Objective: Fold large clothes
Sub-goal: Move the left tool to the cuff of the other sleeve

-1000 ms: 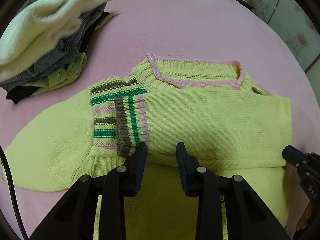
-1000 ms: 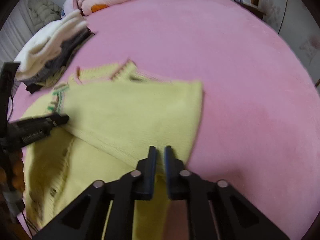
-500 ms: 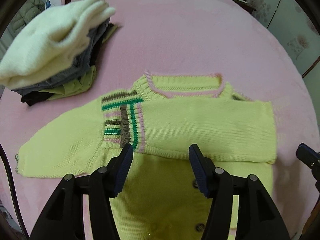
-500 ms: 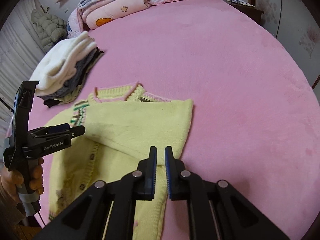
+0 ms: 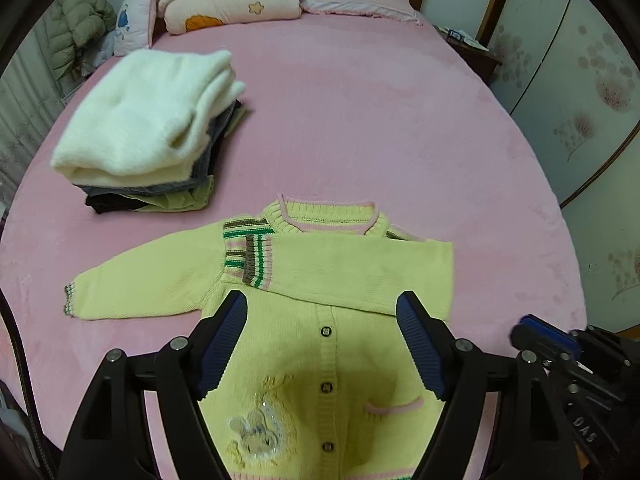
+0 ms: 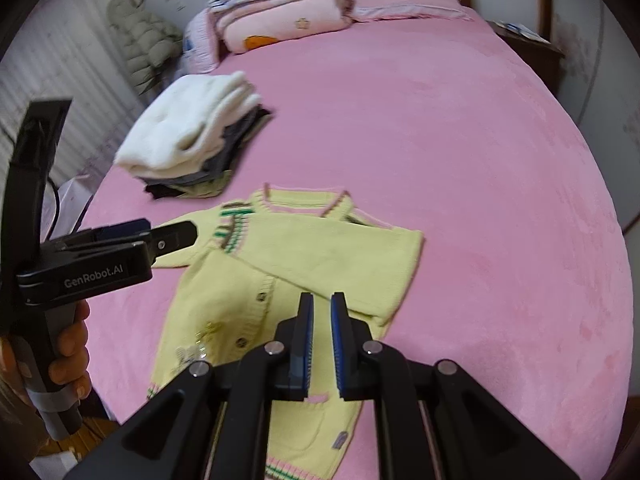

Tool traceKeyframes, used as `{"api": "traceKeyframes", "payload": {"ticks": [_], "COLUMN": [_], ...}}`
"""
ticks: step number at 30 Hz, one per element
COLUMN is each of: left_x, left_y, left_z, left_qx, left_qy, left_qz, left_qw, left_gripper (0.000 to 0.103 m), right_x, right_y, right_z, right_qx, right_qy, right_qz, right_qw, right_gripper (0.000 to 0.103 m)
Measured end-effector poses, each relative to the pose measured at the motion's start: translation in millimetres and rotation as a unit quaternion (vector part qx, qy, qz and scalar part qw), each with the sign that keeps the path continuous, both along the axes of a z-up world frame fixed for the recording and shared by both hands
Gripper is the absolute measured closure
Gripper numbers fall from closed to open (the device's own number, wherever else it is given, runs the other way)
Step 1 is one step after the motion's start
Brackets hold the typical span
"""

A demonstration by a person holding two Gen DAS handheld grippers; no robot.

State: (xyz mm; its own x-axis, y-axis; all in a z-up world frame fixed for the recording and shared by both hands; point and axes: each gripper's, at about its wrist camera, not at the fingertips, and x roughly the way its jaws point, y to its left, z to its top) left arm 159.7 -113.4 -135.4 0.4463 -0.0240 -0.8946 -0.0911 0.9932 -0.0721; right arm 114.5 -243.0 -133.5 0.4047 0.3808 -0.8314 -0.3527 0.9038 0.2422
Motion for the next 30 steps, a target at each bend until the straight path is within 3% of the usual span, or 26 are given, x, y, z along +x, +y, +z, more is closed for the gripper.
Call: {"api": "traceKeyframes", "payload": {"ticks": [6,11,16,23,26,30], "left_x": [-21.8,-41.8,-55.5,-69.6,-71.3,-76.3], "left_y": [5.7,28.9,79.2,195.7,242.4,305.1], "left_z": [25.0,42.6,36.0,-19.8,-55.1,-106.6], "left_qx": [0.021,0.004,-0.026,-0.062,-0.099,-0.153], "left_qy": [0.007,-0.008,-0.011,0.014,0.035,0.047], "left_qz": [0.023,0.028,0.039,0.076,0.103,0.157], "left_qw": [0.9995,0.9996,0.9988,0.995,0.9891,0.9745], "left_gripper": [0.027,0.027,0.027,0.027,0.027,0.027], "right_x": [-9.8,-15.9,-18.4,-21.2,-18.1,-12.3], "right_y": [19.4,50.4,93.7,163.9,197.2,240.9], "right_z": [21.8,34.9,36.2,23.3,6.2,-22.1], "right_qx": [0.016,0.011,-0.006,-0.006,-0.01,-0.011], "right_qy": [-0.008,-0.013,-0.023,-0.046,-0.041,-0.025], "right_qz": [0.026,0.051,0.058,0.0,-0.009,-0.01], "right_qw": [1.0,0.999,0.998,0.999,0.999,1.0], "right_gripper": [0.094,0.094,0.094,0.094,0.094,0.094]}}
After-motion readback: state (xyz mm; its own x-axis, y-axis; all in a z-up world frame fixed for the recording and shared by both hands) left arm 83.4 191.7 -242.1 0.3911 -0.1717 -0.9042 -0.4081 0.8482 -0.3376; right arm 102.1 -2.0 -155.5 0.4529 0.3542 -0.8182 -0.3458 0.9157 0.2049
